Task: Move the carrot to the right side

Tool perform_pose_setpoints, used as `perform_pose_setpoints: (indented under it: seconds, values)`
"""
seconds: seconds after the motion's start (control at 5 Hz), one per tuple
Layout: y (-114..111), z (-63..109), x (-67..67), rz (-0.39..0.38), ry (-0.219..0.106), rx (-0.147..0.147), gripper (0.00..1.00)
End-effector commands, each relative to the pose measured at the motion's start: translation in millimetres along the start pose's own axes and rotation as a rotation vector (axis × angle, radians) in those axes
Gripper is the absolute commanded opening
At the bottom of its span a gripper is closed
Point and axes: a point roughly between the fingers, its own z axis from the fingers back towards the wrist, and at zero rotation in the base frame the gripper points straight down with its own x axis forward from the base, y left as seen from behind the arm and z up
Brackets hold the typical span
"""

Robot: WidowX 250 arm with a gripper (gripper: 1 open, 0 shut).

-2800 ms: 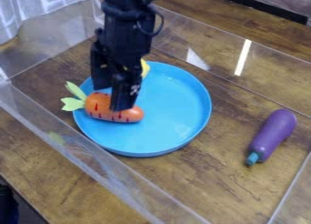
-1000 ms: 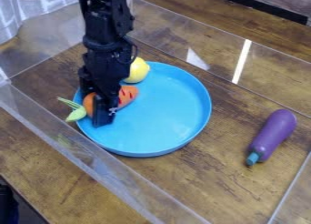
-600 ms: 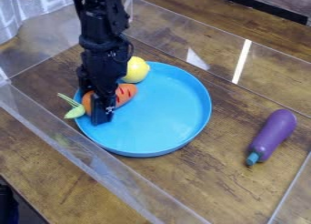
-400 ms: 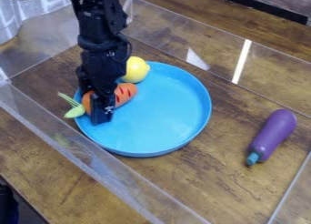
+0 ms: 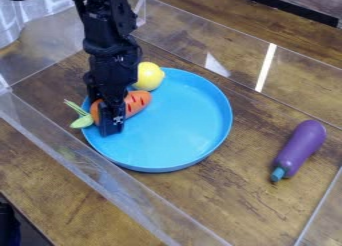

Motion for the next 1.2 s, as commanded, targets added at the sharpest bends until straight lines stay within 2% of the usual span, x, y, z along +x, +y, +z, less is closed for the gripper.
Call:
perform_pose_setpoints:
  seconds: [0.0,0.6,0.8,1.0]
  values:
    - [8,12.5,-3.4,0.03,-0.017,0.018,0.0]
    - [5,38.7,0.1,0.033,-0.038,0.043,0.0]
    - [2,56.9,5.5,0.033,-0.055,0.057,0.0]
    - [-2,85.9,13.1,0.042,-0.095,0.083,0.0]
